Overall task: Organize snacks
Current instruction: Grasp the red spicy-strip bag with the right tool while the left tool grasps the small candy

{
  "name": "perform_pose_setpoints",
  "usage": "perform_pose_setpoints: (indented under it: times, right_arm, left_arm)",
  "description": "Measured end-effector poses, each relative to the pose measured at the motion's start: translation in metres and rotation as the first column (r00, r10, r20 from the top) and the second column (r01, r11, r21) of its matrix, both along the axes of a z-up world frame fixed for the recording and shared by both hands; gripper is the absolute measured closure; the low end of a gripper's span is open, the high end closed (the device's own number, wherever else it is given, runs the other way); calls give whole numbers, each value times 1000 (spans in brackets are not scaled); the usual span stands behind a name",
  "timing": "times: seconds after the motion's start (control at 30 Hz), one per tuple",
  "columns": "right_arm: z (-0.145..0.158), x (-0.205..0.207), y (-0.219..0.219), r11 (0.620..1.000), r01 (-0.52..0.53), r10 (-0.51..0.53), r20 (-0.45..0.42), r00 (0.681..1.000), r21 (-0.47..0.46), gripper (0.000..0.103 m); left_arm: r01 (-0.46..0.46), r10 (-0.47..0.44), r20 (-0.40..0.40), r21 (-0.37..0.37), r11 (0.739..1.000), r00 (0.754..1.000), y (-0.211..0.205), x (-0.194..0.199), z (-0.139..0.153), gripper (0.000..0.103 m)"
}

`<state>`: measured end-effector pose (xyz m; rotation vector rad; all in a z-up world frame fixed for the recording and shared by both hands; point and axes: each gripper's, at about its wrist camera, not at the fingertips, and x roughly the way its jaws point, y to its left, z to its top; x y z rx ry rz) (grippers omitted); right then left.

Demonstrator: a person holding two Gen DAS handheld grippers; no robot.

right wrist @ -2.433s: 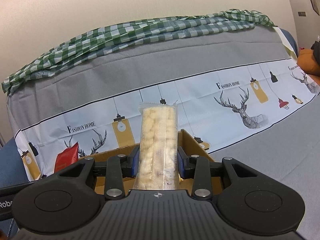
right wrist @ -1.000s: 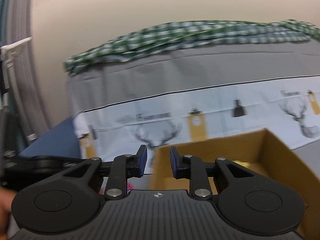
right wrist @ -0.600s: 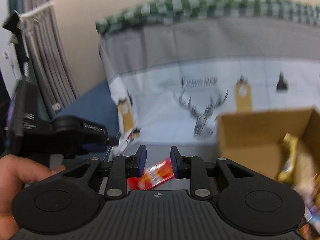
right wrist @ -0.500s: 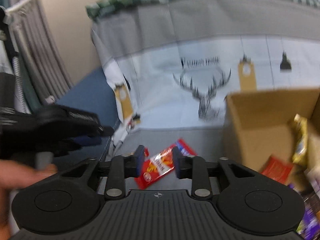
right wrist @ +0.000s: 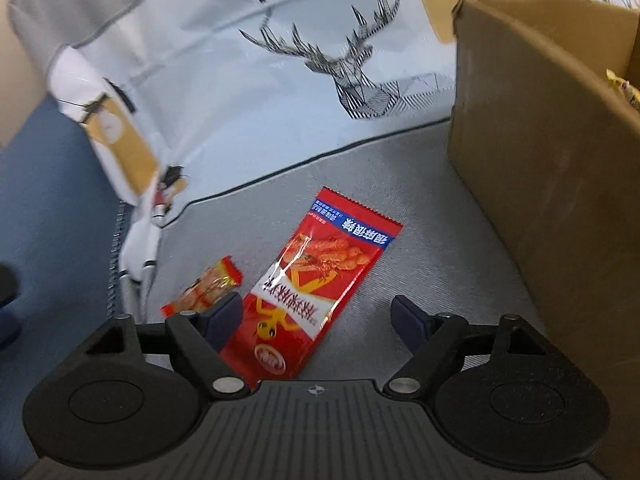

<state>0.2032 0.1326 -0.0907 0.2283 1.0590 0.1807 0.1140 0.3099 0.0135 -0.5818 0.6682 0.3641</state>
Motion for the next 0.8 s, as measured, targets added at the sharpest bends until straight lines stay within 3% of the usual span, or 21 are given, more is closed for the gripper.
perform_pose_setpoints:
  times: [0.23,0.43,0.5,0.57,0.6,0.8]
  right_arm:
    - [-13,9,30,992,8,-5,31,1000,-125,11]
    - [-16,15,50,975,-26,35,35,999,-219,11]
    - [-17,14,51,970,-42,56,52,997,-241,17]
    - [-13,9,48,969,-60,81,77,994,-240,48]
    - [-11,5,45,967,-81,105,87,991,-241,52]
    - [-2,-20,11,952,-203,223,62,973,-228,57]
  left_arm:
    - [10,-10,-2,3,1000,1000,-2,1,0,74]
    - [24,-24,-10,15,1000,1000,-6,3,-1,74]
    - [28,-27,-11,15,1000,1000,-6,4,-1,74]
    - [34,-33,-12,18,999,999,-6,5,-1,74]
    - [37,-37,-11,19,999,999,-7,5,-1,74]
    - [82,-81,-26,34,996,996,-13,8,-2,74]
